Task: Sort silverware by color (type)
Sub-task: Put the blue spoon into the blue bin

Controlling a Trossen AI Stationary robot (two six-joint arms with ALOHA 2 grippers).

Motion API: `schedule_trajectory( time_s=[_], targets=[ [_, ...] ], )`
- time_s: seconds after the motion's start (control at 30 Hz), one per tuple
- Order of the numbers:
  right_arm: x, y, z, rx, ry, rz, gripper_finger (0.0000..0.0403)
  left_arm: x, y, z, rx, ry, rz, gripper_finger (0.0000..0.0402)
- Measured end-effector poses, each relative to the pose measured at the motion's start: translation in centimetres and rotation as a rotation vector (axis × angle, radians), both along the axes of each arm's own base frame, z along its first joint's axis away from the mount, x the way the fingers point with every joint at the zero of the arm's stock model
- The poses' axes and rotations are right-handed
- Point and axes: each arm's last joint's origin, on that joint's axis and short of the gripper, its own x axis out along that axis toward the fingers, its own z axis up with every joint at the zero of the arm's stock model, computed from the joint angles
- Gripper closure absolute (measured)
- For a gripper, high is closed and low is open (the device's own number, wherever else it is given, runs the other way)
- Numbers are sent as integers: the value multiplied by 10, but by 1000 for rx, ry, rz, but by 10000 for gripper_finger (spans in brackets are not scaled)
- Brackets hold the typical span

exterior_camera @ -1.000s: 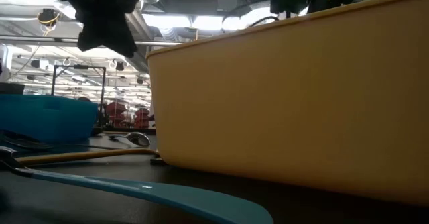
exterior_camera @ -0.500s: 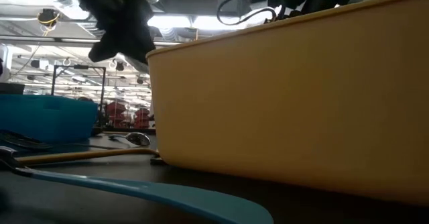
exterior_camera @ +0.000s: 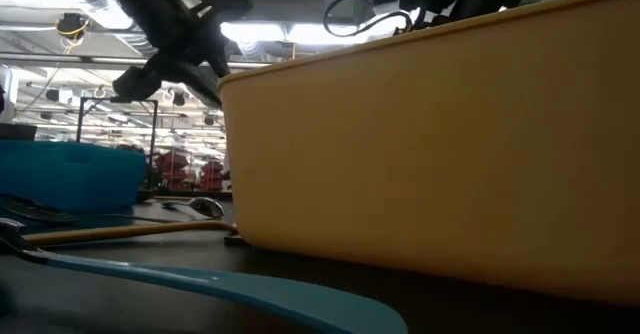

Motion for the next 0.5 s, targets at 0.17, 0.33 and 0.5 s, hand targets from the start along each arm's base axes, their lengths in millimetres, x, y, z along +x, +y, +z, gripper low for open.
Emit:
schedule_trajectory(
  time_s=[0.17, 0.33, 0.5],
  targets=[
    [0, 0, 0, 0, 0, 0, 331, 3, 0, -6, -28, 24, 35, 329],
    [0, 0, 0, 0, -3, 0, 331, 7, -4, -16, -85, 54, 75, 329],
    [1, 0, 1, -3, -16, 0, 331, 13, -5, -26, -120, 84, 102, 329]
  ],
)
